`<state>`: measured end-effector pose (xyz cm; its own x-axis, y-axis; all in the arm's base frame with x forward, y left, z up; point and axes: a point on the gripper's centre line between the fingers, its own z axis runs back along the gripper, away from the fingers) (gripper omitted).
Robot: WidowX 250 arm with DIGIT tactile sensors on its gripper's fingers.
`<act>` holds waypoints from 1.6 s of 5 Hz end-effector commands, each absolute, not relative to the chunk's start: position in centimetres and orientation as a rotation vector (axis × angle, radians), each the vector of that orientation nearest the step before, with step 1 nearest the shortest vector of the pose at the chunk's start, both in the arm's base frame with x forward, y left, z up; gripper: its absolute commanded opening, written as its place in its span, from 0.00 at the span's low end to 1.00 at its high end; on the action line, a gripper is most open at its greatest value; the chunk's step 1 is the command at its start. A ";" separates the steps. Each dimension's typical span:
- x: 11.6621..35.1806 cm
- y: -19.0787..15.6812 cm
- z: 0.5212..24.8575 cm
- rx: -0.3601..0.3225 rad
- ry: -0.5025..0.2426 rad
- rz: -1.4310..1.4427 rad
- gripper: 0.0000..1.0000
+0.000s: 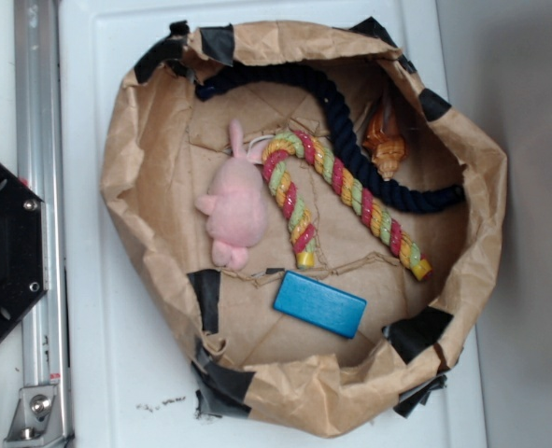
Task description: Grab the blue block.
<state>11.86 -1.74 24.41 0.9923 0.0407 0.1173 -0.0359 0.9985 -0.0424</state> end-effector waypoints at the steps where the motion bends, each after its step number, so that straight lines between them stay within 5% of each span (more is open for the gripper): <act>1: 11.9 -1.7 24.4 -0.040 -0.118 0.038 1.00; 2: 16.9 -2.5 21.2 -0.068 -0.151 -0.062 1.00; 4: 24.7 -2.4 15.4 0.001 -0.079 -0.051 1.00; 5: 25.9 -1.9 11.5 0.061 -0.031 -0.081 1.00; 7: 26.0 -3.3 8.6 0.021 -0.098 -0.281 1.00; 8: 26.6 -5.4 6.0 0.079 -0.090 -0.357 1.00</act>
